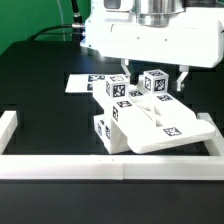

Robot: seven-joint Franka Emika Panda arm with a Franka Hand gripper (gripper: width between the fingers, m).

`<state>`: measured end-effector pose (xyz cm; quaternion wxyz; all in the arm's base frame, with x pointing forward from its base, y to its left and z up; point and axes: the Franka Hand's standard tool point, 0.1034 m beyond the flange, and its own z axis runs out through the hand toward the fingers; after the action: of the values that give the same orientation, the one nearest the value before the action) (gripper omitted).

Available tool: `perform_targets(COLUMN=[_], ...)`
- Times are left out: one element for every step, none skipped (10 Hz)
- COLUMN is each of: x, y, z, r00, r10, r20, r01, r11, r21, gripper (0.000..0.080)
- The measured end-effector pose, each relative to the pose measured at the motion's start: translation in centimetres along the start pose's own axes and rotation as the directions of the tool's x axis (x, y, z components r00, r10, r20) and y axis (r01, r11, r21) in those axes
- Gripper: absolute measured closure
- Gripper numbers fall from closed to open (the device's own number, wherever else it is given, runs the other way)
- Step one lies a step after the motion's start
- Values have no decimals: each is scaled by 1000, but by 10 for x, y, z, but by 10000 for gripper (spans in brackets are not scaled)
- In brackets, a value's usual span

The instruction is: Assemble chair

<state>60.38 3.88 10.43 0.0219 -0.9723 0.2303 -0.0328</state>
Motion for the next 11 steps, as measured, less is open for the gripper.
perform_targets(x=[0,0,0,0,0,0,0,0,1,1,1], y=[1,1,1,1,1,1,2,2,3,3,3], z=[0,0,0,0,0,0,0,1,1,1,1], r00=[998,987,976,967,942,919,884,860,845,850,850], r10=[-62,-158,-216,-253,-335,-394,-467,-510,-534,-527,-527], r20=[-1,-3,-2,-1,0,2,4,6,7,7,7], r01=[62,158,216,253,335,394,467,510,534,527,527], r11=[998,987,976,967,942,919,884,860,845,850,850], r21=[-2,-15,-15,-16,-21,-24,-24,-24,-24,-24,-24], gripper=[151,151,151,151,151,151,151,151,176,176,351])
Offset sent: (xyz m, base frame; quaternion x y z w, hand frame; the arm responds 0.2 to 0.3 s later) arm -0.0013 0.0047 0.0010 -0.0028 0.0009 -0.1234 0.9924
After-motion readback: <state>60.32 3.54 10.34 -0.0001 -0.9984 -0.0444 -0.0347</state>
